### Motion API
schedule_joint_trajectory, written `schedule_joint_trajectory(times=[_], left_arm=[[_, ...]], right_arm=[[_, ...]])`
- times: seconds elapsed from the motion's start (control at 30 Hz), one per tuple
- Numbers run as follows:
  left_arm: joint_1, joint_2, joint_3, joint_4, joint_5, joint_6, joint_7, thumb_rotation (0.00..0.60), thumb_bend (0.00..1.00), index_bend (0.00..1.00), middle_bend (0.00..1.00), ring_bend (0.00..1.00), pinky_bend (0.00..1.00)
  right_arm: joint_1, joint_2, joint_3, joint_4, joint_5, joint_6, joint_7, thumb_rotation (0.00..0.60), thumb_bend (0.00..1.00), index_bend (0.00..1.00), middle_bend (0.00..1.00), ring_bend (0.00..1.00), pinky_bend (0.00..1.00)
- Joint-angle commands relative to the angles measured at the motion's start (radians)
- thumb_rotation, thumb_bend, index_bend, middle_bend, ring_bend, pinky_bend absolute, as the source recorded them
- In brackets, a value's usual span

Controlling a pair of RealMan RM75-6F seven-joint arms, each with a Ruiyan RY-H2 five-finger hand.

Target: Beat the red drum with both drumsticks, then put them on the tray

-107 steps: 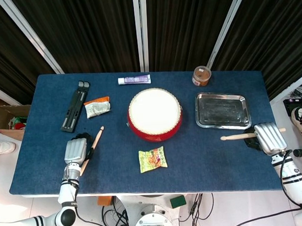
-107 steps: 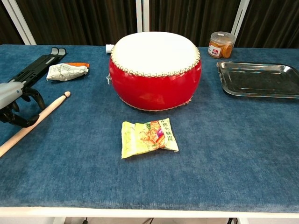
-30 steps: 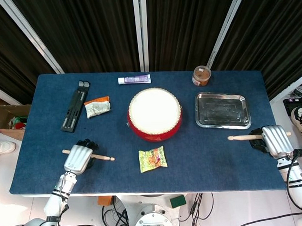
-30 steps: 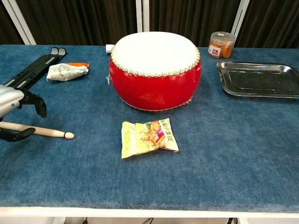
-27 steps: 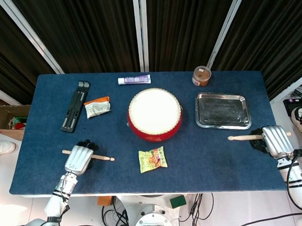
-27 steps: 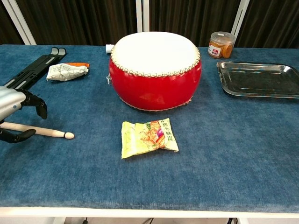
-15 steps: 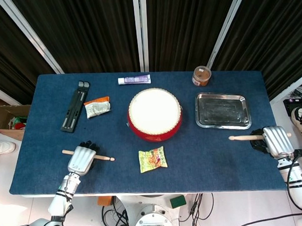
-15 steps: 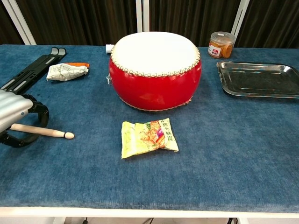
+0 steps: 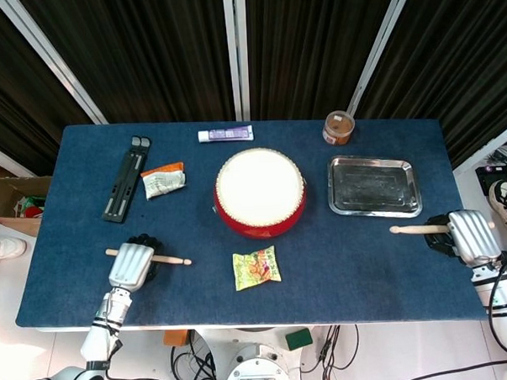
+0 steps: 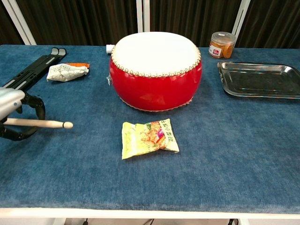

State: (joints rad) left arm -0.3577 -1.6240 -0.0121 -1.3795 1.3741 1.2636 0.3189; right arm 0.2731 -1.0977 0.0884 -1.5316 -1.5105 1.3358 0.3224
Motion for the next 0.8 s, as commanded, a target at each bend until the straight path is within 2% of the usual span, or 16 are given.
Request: schedule_joint_trajectory(times=[0.03,0.1,0.3,0.43,0.53,0.67,0.8], left_arm=[[0.037,0.013,-0.057,0.003,0.030,0.052,-0.436,0.600,0.46,0.57,0.39,0.31,0.40],[0.051,0.012,-0.076,0.021,0.043,0.079,-0.618,0.600,0.46,0.56,0.38,0.30,0.40],[0.081,-0.016,-0.124,0.098,0.056,0.133,-1.042,0.600,0.46,0.54,0.39,0.30,0.40],[0.091,-0.037,-0.142,0.143,0.043,0.126,-1.253,0.600,0.46,0.53,0.40,0.30,0.40],[0.095,-0.053,-0.158,0.165,0.032,0.124,-1.356,0.600,0.46,0.52,0.41,0.30,0.40],[0.101,-0.060,-0.188,0.166,0.005,0.104,-1.506,0.600,0.46,0.51,0.43,0.32,0.42],[0.101,-0.035,-0.210,0.141,-0.022,0.041,-1.676,0.600,0.46,0.50,0.43,0.32,0.42]], right_arm=[[-0.002,0.009,0.002,-0.009,-0.002,0.004,0.002,0.600,0.88,1.00,1.00,1.00,1.00],[-0.003,0.013,0.002,-0.013,-0.001,0.003,0.001,0.600,0.88,1.00,1.00,1.00,1.00],[-0.002,0.013,-0.003,-0.016,0.000,-0.009,-0.005,0.600,0.88,1.00,1.00,1.00,1.00],[0.001,0.006,-0.012,-0.011,-0.006,-0.023,-0.015,0.600,0.88,1.00,1.00,1.00,1.00],[0.004,-0.001,-0.018,-0.004,-0.010,-0.033,-0.026,0.600,0.88,1.00,1.00,1.00,1.00],[0.007,-0.009,-0.025,-0.001,-0.013,-0.043,-0.036,0.600,0.88,1.00,1.00,1.00,1.00],[0.007,-0.015,-0.029,0.003,-0.014,-0.048,-0.044,0.600,0.88,1.00,1.00,1.00,1.00]])
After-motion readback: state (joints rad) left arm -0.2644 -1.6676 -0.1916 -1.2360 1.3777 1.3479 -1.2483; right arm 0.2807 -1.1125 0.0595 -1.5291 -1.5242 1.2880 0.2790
